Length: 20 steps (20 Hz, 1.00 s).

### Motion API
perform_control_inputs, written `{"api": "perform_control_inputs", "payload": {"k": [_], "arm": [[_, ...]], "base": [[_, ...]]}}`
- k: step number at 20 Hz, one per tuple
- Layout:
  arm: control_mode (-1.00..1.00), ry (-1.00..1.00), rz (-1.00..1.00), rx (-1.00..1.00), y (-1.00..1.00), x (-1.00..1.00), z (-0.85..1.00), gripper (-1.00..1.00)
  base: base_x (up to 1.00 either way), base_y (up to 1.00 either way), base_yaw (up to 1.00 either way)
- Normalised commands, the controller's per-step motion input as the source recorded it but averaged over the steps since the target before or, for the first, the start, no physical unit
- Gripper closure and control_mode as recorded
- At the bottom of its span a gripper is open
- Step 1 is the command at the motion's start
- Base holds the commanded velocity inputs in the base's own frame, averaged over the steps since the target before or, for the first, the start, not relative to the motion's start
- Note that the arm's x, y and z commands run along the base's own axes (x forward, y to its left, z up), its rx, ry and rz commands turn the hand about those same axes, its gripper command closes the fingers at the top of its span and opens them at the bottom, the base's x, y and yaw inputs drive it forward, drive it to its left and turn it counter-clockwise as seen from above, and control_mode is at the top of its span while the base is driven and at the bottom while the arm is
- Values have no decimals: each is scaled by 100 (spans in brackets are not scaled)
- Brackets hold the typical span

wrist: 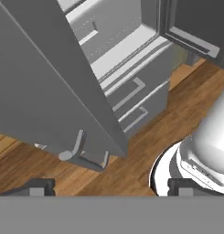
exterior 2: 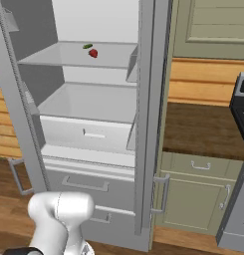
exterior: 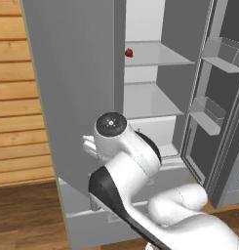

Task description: Take the strawberry from the fridge and place it on top of the pancake, located on the dining counter.

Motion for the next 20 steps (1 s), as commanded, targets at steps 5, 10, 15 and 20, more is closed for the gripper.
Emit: {"api": "perform_control_inputs", "payload": {"k": [5, 10, 15, 20], "arm": [[-100, -4, 5, 63, -100, -25, 97, -100], [-100, -2, 5, 73, -97, -12, 86, -100], [-100, 0, 8, 77, -89, 22, 39, -100], [-100, -7, 18, 16, 3, 84, 7, -100]], "base": [[0, 0, 0], [0, 0, 0], [0, 0, 0], [0, 0, 0]]}}
